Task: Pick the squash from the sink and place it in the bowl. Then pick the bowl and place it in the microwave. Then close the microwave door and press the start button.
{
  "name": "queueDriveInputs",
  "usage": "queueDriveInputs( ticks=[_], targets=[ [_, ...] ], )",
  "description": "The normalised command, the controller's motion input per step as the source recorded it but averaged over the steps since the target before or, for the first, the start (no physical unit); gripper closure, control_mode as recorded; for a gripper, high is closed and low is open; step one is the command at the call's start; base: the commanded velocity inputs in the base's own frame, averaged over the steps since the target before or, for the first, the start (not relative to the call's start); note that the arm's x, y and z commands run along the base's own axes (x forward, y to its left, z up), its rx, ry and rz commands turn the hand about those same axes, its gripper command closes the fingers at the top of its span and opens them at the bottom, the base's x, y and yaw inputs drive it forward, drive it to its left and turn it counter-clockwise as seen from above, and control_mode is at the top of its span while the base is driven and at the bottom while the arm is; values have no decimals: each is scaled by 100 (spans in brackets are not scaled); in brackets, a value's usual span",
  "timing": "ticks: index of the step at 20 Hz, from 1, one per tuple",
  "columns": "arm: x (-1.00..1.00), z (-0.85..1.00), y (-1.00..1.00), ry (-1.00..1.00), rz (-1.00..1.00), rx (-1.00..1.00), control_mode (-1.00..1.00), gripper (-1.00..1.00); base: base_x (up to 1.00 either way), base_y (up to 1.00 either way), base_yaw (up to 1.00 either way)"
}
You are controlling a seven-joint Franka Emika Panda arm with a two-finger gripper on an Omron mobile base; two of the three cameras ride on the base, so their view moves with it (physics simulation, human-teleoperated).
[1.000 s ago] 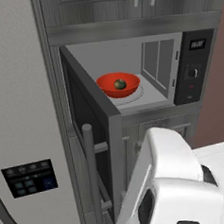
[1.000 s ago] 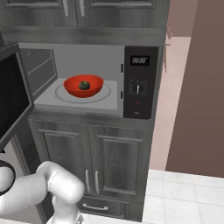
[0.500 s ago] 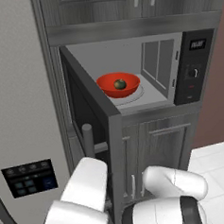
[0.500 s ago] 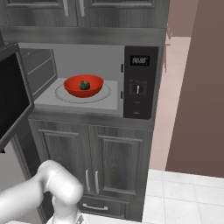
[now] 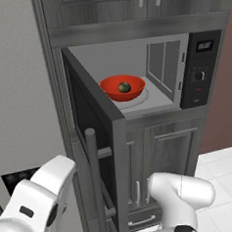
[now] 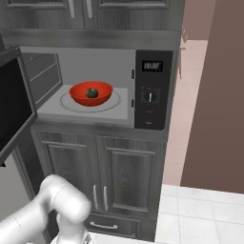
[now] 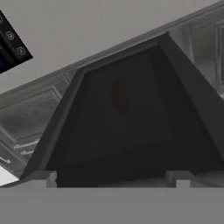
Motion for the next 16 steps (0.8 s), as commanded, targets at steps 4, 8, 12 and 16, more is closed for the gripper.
queueDriveInputs(
  ticks=[4, 8, 12, 16],
  targets=[
    [77, -33, 1, 1, -12, 0, -100, -100, 0, 0, 0],
    [90, -33, 0, 2, -12, 1, -100, -100, 0, 0, 0],
    [79, -30, 0, 0, -11, 1, -100, -100, 0, 0, 0],
    [52, -15, -15, 0, -10, 4, -100, -100, 0, 0, 0]
  ],
)
